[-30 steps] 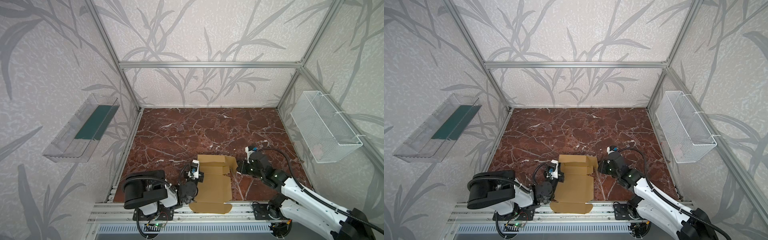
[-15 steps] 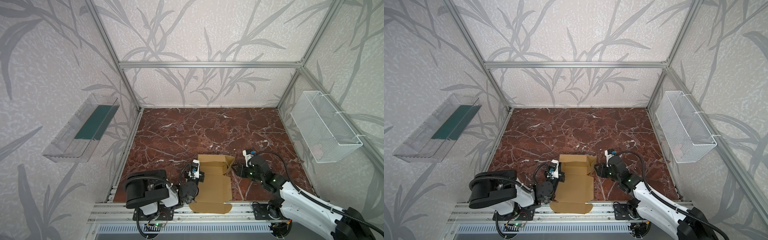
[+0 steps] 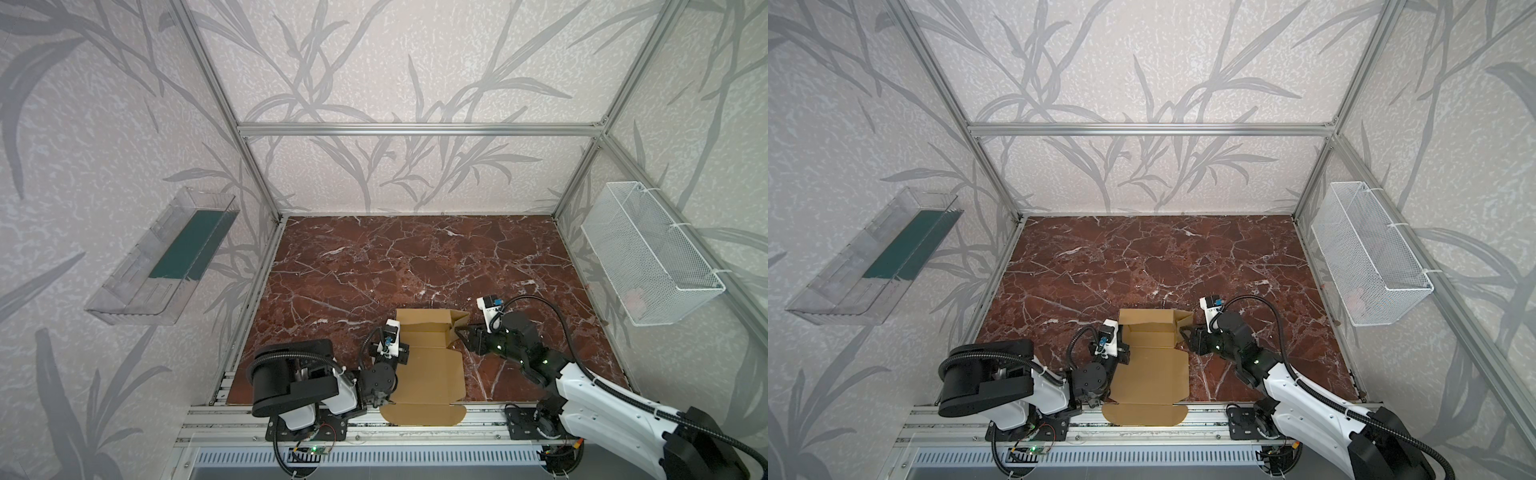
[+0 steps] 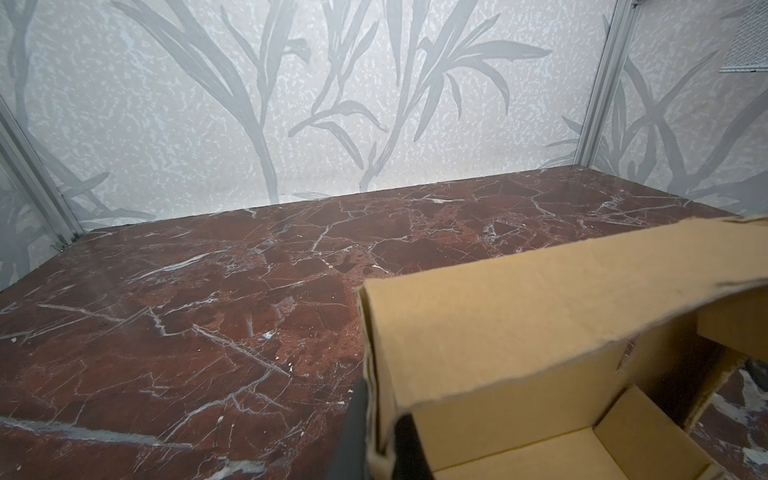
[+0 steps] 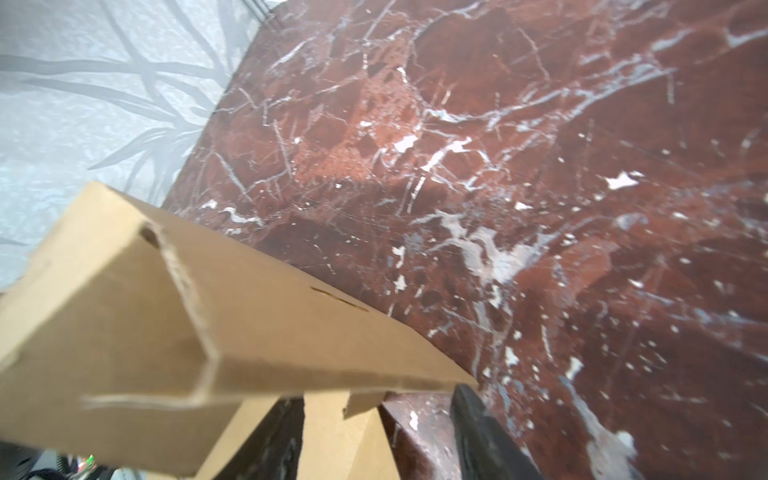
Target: Fold the paper box
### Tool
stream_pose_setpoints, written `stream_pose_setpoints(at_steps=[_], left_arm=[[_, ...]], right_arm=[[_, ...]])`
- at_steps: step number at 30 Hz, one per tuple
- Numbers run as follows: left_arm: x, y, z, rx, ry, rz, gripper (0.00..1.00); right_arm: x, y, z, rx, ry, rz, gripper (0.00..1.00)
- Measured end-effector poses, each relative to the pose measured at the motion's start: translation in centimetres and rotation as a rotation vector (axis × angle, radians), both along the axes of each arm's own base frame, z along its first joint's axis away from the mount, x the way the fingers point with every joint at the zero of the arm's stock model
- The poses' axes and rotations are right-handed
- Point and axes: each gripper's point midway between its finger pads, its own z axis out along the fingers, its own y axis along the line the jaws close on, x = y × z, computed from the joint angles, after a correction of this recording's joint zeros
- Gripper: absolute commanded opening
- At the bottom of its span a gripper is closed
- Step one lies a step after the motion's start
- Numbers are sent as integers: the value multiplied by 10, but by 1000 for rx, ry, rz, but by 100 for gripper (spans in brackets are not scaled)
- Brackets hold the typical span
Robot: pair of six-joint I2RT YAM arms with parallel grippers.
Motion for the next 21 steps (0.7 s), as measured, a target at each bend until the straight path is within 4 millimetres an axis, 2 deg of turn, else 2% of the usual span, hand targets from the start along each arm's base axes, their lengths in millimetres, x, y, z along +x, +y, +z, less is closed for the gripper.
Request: stream_pose_setpoints(at_steps=[8,16,21], left_arm=[[0,-1,0,53,-12,-6,0],[0,0,2,87,-20,-8,0],[0,1,3,117,-29,-5,0]], right_arm=[[-10,8,-1,39,-29,74,64],[-15,7,5,33,-63,84,67],[-17,2,16,27,-120,66,69]])
